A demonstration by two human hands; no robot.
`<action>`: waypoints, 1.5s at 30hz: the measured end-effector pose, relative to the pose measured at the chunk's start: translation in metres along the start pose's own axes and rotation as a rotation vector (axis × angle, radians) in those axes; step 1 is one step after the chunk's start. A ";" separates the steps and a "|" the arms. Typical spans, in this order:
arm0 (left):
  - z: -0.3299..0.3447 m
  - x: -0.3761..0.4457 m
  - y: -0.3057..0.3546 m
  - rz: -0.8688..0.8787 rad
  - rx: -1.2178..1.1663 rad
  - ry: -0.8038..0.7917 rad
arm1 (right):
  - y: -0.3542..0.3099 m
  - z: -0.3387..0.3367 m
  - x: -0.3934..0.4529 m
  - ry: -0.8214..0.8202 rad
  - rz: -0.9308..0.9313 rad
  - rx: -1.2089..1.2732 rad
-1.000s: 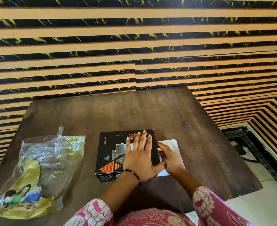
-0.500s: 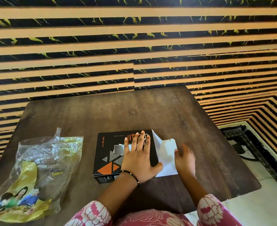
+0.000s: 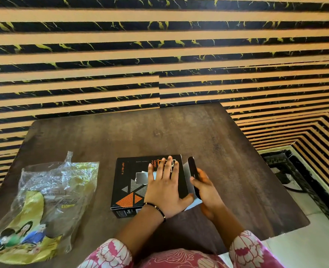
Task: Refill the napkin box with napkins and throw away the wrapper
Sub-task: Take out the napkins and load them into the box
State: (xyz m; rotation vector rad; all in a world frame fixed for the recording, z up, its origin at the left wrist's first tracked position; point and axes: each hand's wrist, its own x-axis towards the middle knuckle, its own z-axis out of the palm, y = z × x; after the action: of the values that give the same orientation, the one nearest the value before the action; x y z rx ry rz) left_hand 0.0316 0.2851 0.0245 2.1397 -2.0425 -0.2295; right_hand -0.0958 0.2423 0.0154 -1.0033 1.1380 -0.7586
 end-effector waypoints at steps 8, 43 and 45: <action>0.001 -0.001 -0.004 -0.005 -0.059 0.008 | -0.001 0.008 0.000 -0.170 0.067 0.174; -0.008 -0.028 -0.080 -0.188 0.030 0.118 | 0.012 0.043 0.010 0.079 -0.611 -1.366; -0.007 -0.012 -0.080 -0.203 0.008 0.143 | 0.005 0.041 0.027 0.061 -0.609 -1.384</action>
State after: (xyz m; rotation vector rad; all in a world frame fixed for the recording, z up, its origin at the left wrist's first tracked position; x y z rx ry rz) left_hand 0.1103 0.3005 0.0132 2.2976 -1.7539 -0.0912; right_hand -0.0495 0.2301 0.0052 -2.5716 1.3989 -0.3641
